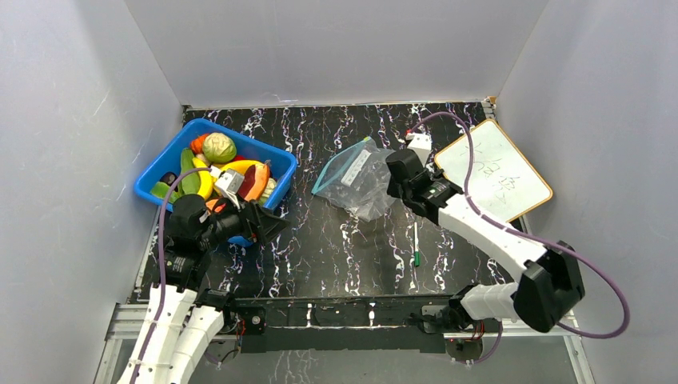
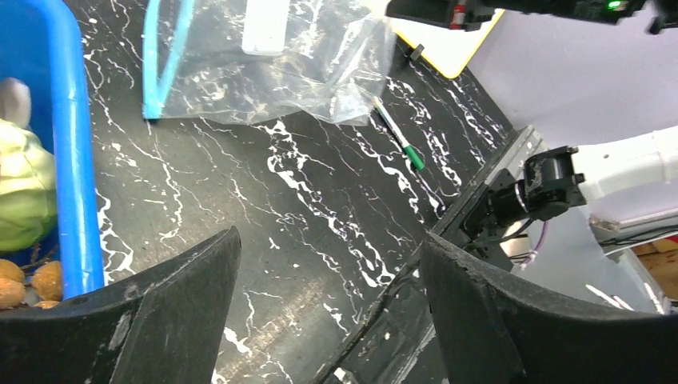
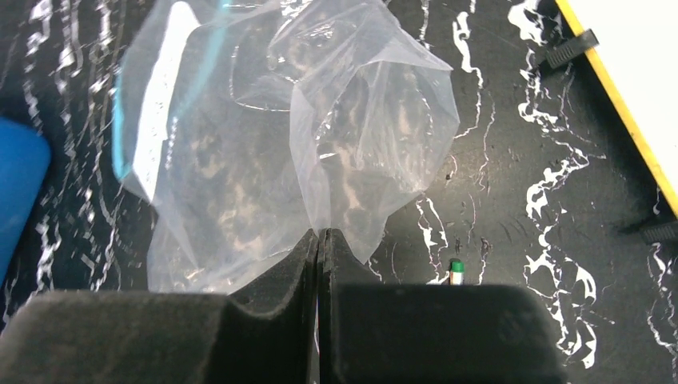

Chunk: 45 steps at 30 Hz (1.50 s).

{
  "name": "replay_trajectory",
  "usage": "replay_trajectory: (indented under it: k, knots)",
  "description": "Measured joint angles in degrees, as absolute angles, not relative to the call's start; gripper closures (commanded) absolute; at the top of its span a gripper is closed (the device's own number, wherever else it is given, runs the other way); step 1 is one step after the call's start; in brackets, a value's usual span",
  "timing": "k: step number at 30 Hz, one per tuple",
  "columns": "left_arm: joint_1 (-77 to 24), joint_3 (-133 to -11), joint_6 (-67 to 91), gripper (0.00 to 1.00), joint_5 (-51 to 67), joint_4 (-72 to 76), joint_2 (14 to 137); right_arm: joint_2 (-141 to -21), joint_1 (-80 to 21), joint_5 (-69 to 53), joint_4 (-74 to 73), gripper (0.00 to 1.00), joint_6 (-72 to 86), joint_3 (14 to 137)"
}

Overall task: Place the food in the zip-top bag and seal the zipper
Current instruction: Pick up the zipper food storage bag at the center of the board, then place the zipper food storage bag at the center of the board.

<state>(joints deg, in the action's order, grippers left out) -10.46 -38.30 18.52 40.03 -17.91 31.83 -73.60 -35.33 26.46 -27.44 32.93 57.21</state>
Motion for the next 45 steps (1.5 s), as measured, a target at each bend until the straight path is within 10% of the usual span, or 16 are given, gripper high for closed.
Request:
replay_trajectory:
  k: [24, 35, 45]
  knots:
    - [-10.6, -35.4, 30.6, 0.22, 36.1, -3.2, 39.5, -53.6, -35.2, -8.8, -35.2, 1.00, 17.8, 57.3]
    - [-10.6, -36.3, 34.0, 0.22, 34.2, -2.4, 39.8, -53.7, -35.2, -2.5, -32.9, 1.00, 16.1, 55.6]
    - [-10.6, -38.3, 30.4, 0.23, 26.7, -13.9, 35.7, -71.7, -35.2, 18.6, -34.2, 0.66, 19.3, 56.0]
